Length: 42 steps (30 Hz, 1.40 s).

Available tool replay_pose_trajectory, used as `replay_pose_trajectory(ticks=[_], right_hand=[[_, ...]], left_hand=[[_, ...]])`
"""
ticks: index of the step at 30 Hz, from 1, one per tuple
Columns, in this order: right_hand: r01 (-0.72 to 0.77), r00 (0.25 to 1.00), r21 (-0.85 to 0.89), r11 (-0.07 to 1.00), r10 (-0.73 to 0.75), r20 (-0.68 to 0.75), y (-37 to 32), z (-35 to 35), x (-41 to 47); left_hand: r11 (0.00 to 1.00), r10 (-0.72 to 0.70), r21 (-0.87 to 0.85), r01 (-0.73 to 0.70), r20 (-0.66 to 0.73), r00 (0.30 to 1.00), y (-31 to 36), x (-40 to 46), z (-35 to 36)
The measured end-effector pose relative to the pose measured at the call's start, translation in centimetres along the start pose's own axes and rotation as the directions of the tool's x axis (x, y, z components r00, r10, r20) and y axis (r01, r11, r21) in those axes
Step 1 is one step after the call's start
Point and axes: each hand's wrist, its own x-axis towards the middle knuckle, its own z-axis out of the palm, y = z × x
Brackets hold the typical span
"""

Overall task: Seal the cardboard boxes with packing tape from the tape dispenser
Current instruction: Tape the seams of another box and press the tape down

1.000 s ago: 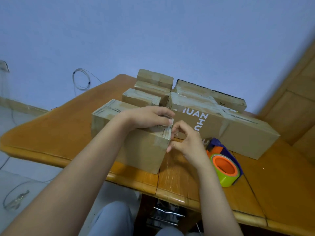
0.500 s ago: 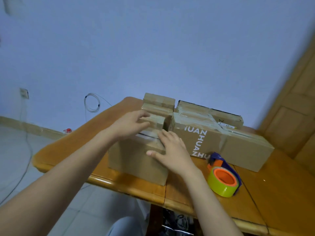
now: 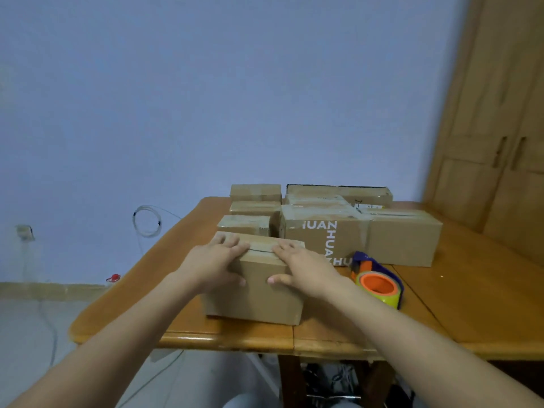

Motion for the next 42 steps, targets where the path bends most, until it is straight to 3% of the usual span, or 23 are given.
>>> replay_pose_trajectory(ticks=[7, 17, 29, 42], right_hand=[[-0.029, 0.999, -0.056, 0.998, 0.031, 0.019, 4.0, -4.8, -2.1], [-0.151, 0.981, -0.149, 0.977, 0.13, -0.146, 11.2, -15.7, -3.0], [-0.239, 0.924, -0.122, 0.963, 0.186, -0.335, 18.9, -21.1, -2.0], [-0.291, 0.906, -0.088, 0.953, 0.244, -0.346, 26.3, -20.7, -0.2]], left_hand=[[0.997, 0.049, 0.063, -0.046, -0.037, 0.998, 3.7, 2.8, -4.7], [0.992, 0.121, 0.049, -0.112, -0.242, 0.963, 8.8, 8.4, -14.7], [0.968, 0.25, 0.105, -0.227, -0.417, 0.874, 12.4, 14.8, -19.9], [0.964, 0.267, 0.114, -0.242, -0.352, 0.897, 15.8, 23.5, -20.3]])
